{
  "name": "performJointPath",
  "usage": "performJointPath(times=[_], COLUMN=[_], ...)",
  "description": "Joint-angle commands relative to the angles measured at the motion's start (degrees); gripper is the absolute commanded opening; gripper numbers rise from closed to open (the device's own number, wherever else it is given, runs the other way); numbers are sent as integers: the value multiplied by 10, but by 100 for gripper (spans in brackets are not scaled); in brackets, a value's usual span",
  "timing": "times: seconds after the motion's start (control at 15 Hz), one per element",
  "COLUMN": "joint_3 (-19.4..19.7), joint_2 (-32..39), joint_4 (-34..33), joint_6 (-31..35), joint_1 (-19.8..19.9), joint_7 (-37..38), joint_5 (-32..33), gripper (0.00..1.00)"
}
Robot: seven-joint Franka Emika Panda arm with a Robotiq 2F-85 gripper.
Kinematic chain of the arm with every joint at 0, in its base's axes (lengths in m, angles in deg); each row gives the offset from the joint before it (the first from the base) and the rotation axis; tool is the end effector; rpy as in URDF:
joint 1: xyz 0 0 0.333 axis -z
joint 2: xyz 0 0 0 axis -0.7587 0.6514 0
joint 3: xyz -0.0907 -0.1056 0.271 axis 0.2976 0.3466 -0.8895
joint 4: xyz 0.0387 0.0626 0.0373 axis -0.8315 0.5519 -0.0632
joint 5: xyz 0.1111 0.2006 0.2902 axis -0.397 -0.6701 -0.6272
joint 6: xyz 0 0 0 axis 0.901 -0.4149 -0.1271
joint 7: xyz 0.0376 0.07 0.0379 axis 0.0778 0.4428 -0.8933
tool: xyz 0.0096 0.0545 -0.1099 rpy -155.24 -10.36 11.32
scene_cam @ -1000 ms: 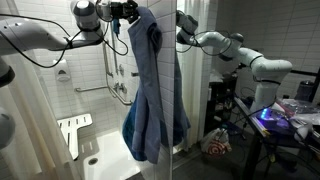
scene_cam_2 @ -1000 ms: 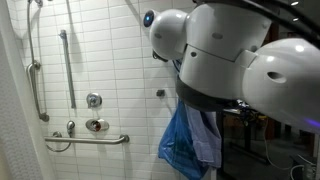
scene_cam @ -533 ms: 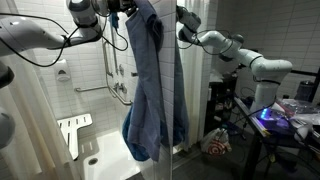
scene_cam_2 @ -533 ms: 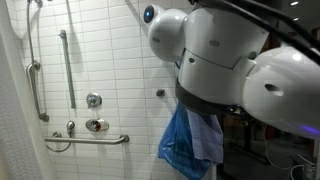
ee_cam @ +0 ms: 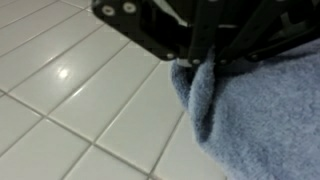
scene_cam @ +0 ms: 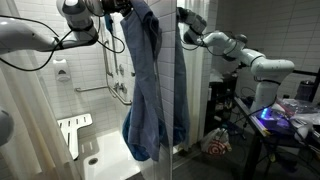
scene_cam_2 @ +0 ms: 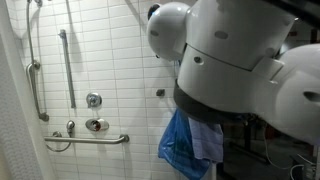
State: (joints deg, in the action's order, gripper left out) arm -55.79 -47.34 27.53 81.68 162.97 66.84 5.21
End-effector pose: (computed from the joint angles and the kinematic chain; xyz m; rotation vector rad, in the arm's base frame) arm 0.5733 -0.0328 0.6704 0.8885 -1.8529 2.3406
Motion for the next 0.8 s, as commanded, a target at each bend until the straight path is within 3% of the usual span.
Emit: performJointPath(times=[0.0,0.33,0.73], joint_3=[-8,-58,-68], joint_2=[46,163,314], joint_4=[34,81,129], joint_6=[70,196,270], joint_1=[-35,-77,-146], joint_7=[-75,-224,-430], joint_5=[16,16,46], gripper=[1,1,1])
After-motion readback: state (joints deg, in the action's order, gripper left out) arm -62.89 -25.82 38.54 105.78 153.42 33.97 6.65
